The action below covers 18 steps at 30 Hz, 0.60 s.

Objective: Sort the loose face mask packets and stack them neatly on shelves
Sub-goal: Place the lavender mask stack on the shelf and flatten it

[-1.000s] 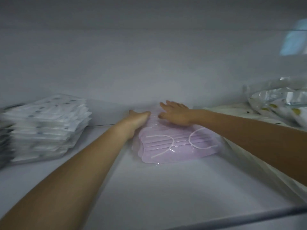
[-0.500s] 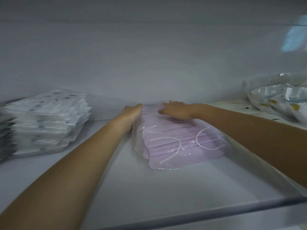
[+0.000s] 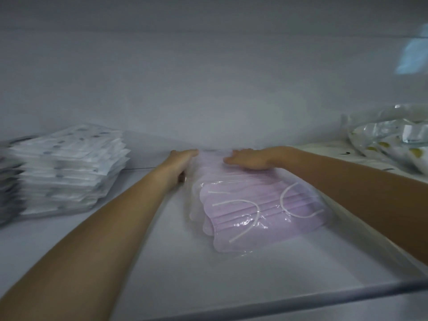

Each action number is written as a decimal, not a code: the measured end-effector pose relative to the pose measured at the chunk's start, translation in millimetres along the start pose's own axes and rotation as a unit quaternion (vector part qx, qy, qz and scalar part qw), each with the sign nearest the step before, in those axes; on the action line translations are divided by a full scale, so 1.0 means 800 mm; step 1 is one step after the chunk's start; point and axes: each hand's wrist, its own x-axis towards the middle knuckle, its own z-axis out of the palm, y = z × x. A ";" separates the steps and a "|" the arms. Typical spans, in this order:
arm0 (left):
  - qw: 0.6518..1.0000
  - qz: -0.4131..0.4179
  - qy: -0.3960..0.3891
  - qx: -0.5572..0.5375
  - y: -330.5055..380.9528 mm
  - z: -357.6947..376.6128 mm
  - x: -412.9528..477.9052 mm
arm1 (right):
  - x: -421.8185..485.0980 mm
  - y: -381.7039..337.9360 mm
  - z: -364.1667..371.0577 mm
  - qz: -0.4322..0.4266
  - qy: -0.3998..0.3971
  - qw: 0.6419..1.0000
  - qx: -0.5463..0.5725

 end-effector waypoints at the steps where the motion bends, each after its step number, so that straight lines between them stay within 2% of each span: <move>1: 1.000 0.013 -0.003 0.005 -0.001 0.002 0.000 | 0.000 -0.001 -0.001 -0.002 0.026 1.000 -0.005; 2: 1.000 0.025 -0.004 0.015 -0.002 0.005 -0.001 | 0.001 -0.001 0.001 -0.001 0.035 0.999 -0.022; 5: 0.996 0.071 0.005 0.062 -0.005 0.012 -0.003 | 0.000 0.000 0.011 0.001 -0.008 0.999 -0.052; 9: 0.987 0.119 0.017 0.111 -0.008 0.015 0.000 | -0.006 0.003 0.004 -0.009 0.030 0.999 -0.026; 11: 0.983 0.127 0.025 0.128 -0.011 0.016 0.002 | -0.013 0.002 0.014 -0.016 -0.006 0.999 -0.038; 13: 0.983 0.132 0.022 0.125 -0.012 0.018 0.003 | -0.016 0.002 0.015 -0.007 -0.025 0.998 -0.058; 16: 0.989 0.117 0.030 0.088 -0.011 0.018 0.002 | -0.025 0.005 0.006 0.016 0.012 0.999 -0.042; 18: 0.992 0.102 0.032 0.066 -0.009 0.013 -0.001 | -0.035 0.007 0.011 0.019 -0.012 0.999 -0.041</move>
